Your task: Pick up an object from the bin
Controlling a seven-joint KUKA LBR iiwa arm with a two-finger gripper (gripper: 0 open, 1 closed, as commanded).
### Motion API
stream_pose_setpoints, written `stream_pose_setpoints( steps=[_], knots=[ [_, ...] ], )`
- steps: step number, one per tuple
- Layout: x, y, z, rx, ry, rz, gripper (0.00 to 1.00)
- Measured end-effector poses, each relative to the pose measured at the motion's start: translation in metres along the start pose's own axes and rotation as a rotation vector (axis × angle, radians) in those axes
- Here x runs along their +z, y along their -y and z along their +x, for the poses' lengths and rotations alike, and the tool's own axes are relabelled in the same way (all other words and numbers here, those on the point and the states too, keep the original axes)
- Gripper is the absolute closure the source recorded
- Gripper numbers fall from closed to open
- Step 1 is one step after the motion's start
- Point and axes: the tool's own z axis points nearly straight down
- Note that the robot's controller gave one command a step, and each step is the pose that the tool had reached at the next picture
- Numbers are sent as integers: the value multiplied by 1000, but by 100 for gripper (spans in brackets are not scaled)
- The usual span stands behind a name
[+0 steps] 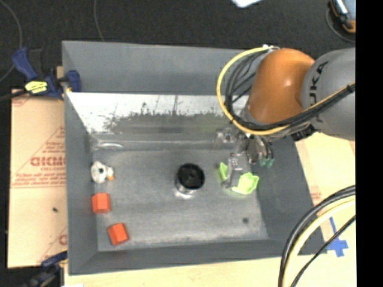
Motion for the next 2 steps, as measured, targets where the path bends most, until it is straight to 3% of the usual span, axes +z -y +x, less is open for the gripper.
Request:
stream_pose_setpoints(
  steps=[1,2],
  knots=[
    [-5,0,-2,-1,8,1,0],
    [67,-30,-32,-33,1,0,0]
  ],
)
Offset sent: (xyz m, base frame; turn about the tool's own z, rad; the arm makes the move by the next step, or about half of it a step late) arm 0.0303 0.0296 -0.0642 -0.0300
